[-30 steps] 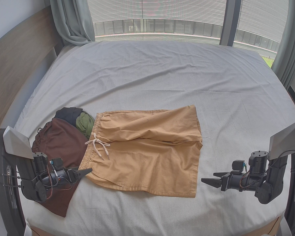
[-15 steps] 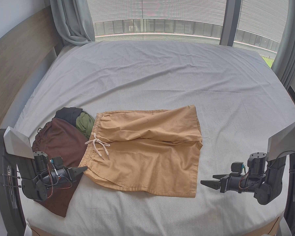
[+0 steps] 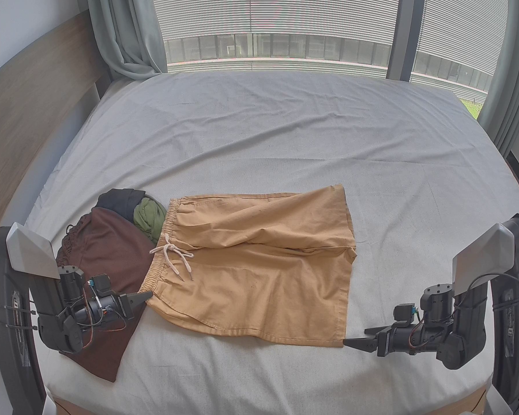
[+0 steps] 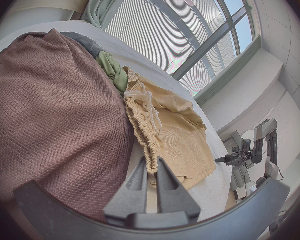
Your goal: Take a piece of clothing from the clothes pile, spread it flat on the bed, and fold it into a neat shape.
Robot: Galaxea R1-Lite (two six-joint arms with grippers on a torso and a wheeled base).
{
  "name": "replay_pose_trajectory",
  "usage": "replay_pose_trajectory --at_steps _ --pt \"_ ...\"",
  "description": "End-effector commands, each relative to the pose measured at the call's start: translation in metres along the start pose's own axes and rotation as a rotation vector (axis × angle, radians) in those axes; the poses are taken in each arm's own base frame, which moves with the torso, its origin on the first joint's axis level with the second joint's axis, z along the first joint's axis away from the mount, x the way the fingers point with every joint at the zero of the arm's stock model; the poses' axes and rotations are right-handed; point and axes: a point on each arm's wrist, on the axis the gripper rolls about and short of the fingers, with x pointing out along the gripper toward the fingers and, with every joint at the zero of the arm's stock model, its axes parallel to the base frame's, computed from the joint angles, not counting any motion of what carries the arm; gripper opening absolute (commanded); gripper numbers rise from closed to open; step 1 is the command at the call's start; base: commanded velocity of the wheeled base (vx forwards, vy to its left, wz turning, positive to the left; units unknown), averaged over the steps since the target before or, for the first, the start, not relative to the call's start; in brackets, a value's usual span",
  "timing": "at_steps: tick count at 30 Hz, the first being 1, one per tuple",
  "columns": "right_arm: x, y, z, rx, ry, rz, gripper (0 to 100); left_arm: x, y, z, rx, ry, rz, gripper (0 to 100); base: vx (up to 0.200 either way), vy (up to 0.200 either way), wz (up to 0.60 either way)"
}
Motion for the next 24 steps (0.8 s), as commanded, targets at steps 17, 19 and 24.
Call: replay_pose_trajectory --at_steps 17,19,24 --pt "0.042 0.006 0.0 0.008 0.01 0.073 100 0.0 0.0 0.0 0.007 0.0 -0.003 0 0.0 0.0 0.0" --pt "0.042 0.008 0.0 0.015 0.012 0.077 100 0.0 0.0 0.0 0.007 0.0 -0.003 0 0.0 0.0 0.0" --pt "0.044 0.015 -0.001 0.026 0.021 0.095 100 0.0 0.0 0.0 0.008 0.0 -0.005 0 0.0 0.0 0.0"
